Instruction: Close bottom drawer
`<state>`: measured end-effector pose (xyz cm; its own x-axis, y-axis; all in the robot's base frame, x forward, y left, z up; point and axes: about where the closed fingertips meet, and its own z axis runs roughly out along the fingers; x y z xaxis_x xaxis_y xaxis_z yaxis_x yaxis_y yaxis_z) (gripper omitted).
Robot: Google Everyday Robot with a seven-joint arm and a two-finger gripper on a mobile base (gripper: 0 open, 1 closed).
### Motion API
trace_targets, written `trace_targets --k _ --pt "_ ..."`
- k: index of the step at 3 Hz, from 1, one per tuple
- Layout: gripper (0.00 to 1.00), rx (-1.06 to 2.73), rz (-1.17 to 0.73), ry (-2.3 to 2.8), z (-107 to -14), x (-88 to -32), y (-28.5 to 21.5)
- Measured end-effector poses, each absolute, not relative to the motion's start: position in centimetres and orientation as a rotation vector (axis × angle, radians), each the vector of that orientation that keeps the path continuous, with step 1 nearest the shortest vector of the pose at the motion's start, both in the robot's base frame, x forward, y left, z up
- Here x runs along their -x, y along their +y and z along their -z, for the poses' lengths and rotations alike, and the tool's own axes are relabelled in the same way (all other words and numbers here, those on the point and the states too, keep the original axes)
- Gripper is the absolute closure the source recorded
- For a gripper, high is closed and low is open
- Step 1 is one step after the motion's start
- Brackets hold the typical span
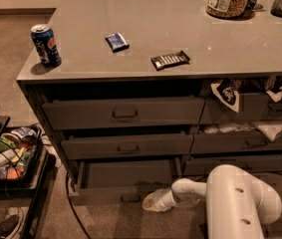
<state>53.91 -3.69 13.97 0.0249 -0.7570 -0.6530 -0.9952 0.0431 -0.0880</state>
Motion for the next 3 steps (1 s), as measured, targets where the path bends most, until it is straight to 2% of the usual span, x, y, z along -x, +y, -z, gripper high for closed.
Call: trace_targets --k 3 --pt "1.0 1.67 -0.413 1.731 -13.9 -60.9 -4.3"
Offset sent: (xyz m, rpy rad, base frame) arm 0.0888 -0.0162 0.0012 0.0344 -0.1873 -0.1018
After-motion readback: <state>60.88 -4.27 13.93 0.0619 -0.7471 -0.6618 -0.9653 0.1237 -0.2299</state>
